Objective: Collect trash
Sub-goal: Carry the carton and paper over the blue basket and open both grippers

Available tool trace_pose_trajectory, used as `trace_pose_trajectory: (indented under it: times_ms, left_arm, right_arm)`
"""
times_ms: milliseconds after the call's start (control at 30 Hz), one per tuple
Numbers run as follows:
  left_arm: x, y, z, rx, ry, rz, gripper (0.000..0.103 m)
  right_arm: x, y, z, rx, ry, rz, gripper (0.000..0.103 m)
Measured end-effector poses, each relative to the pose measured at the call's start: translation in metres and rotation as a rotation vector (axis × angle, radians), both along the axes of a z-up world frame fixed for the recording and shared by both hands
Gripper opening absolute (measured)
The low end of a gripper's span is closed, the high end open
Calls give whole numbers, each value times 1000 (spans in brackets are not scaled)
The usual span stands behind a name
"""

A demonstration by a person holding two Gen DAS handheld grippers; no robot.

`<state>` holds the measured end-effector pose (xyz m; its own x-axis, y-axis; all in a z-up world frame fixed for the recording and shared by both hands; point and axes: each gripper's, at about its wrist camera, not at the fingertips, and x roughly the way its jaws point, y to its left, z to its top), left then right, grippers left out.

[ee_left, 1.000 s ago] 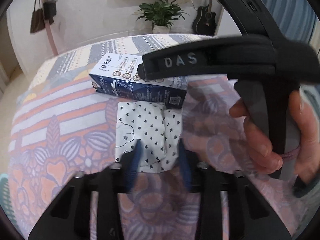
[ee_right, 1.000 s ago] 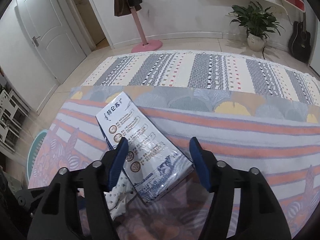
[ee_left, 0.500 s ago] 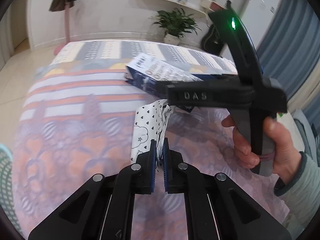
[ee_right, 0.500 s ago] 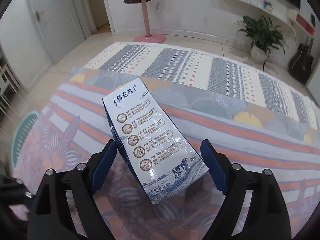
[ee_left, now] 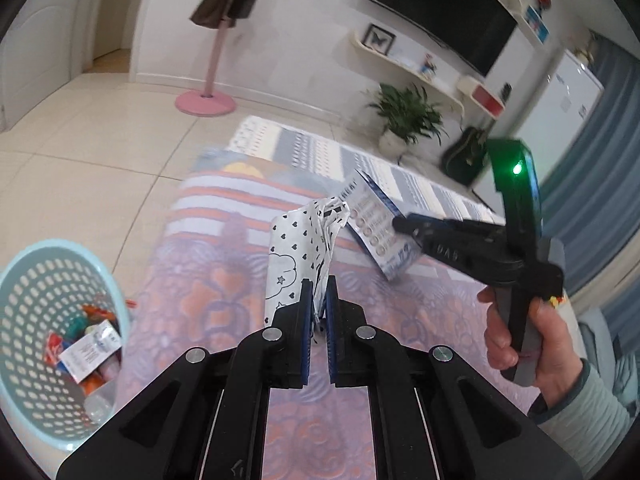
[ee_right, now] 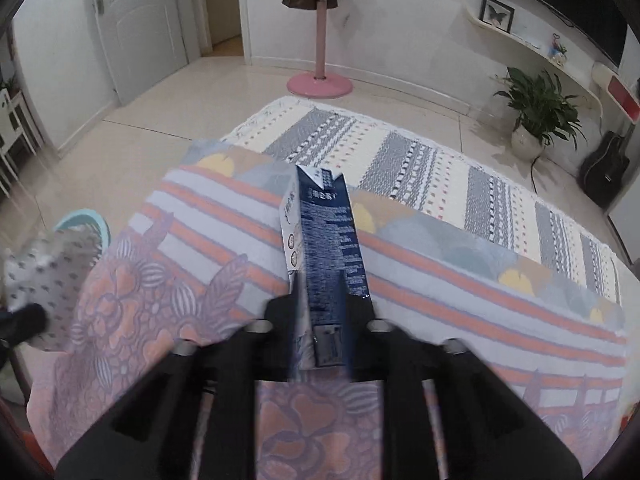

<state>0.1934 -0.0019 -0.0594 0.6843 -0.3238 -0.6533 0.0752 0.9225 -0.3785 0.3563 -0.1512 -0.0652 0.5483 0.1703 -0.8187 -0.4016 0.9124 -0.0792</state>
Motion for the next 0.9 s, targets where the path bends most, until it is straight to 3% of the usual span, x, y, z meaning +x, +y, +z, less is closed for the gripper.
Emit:
trace_pose_trajectory:
  times_ms: [33, 67, 167, 300, 367, 433, 467, 633, 900]
  left_arm:
    - [-2, 4, 1, -10, -4, 4, 4]
    - [-4, 8, -1, -21, -8, 8, 4]
    - [-4, 16, -5, -10, -7, 17, 4]
    - [-5, 27, -1, 41, -9, 43, 4]
    - [-7, 33, 4, 26, -23, 57, 4]
    - [-9, 38, 5, 21, -28, 76, 4]
    - [-9, 42, 6, 14, -29, 87, 4]
    - [-16, 66, 9, 6, -39, 150, 4]
    - [-53, 129, 38, -30, -110, 308, 4]
  right_arm:
    - [0, -1, -1, 1, -16, -23, 78]
    - [-1, -2, -2, 2, -35, -38, 83]
    - [3, -8, -6, 48, -16, -38, 83]
    - [16, -7, -15, 28, -7, -62, 83]
    - [25, -6, -21, 49, 27, -76, 75]
    - [32, -5, -28, 67, 69, -82, 39]
    - [34, -3, -32, 73, 97, -87, 36]
    - [18, 11, -19, 92, 58, -67, 35]
    - [-41, 86, 58, 197, -82, 102, 35]
